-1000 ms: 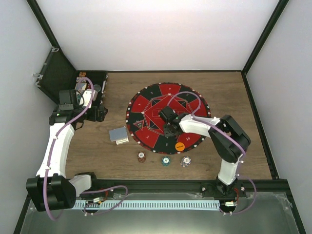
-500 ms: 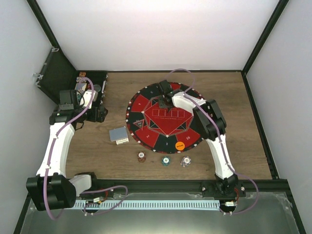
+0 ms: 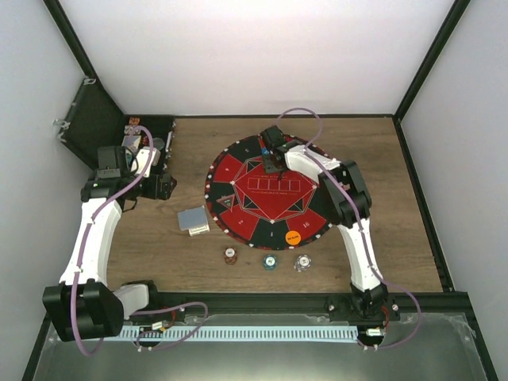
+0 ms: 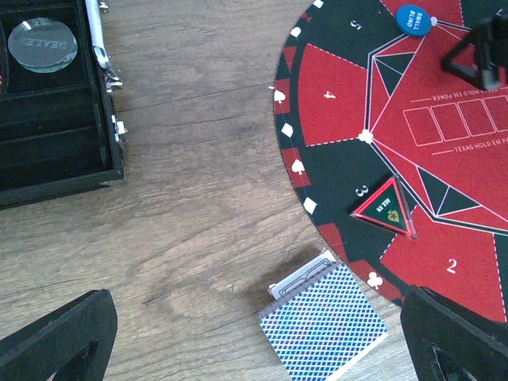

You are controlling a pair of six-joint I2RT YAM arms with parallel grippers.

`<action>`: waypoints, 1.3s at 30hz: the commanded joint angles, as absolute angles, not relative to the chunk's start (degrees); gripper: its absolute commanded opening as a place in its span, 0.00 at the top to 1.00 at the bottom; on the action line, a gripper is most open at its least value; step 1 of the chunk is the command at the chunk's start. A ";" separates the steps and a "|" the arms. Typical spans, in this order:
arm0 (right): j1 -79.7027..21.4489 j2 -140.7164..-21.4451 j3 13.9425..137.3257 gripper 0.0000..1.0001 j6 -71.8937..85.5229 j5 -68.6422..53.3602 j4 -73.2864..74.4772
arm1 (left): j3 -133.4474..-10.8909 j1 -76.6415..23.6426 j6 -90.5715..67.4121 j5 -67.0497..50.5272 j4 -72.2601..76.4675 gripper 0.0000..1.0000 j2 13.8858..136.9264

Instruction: Distribute texas hold em gaming equipment

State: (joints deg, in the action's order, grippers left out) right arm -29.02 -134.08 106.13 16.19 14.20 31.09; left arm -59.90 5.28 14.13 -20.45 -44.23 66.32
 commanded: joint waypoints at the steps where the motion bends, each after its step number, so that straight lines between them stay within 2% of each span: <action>1: -31.11 -121.68 95.62 0.32 15.94 14.62 32.50 | -61.35 5.63 14.40 -21.62 -44.51 0.00 65.85; 6: -37.46 -107.92 75.67 0.32 20.03 15.19 30.61 | -61.08 5.61 14.16 -22.52 -44.28 0.00 65.64; 10: -43.54 -99.47 64.29 0.34 26.07 15.73 31.70 | -61.18 5.63 13.90 -23.13 -44.17 0.00 65.79; 15: -48.03 -91.53 54.71 0.46 32.05 14.12 33.58 | -61.43 5.63 13.88 -23.47 -44.24 0.00 65.62; 19: -50.32 -87.84 51.12 0.55 34.99 13.42 35.11 | -61.44 5.65 13.98 -23.39 -44.30 0.00 65.45; 29: -53.33 -88.85 47.61 0.59 37.32 12.96 35.54 | -62.53 5.63 14.15 -23.47 -44.85 0.00 65.28; 39: -53.12 -91.94 47.62 0.71 40.13 18.23 38.66 | -62.02 5.63 13.97 -23.66 -44.57 0.00 65.43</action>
